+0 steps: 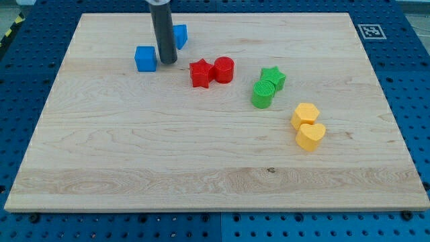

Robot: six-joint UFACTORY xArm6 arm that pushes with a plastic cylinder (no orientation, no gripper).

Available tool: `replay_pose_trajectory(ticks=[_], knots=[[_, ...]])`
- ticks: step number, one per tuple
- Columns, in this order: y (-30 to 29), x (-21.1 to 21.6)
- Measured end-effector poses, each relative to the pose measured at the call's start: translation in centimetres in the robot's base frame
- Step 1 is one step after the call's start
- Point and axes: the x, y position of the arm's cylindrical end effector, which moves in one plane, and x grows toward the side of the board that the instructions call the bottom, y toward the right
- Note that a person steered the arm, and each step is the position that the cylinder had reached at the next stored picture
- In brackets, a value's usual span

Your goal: Move the blue triangle to the top of the blue cube

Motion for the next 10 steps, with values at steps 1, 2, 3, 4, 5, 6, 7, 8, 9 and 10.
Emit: replay_pose_trajectory(ticks=[1, 2, 3, 4, 5, 6, 7, 8, 9, 10], knots=[[1.2, -1.1], [2.8, -2.4], [3.2, -6.5], [3.7, -9.4], [2.9, -10.5], [0.7, -10.5], [0.7, -9.8], [0.7, -8.0], [0.7, -8.0], [0.8, -6.8]])
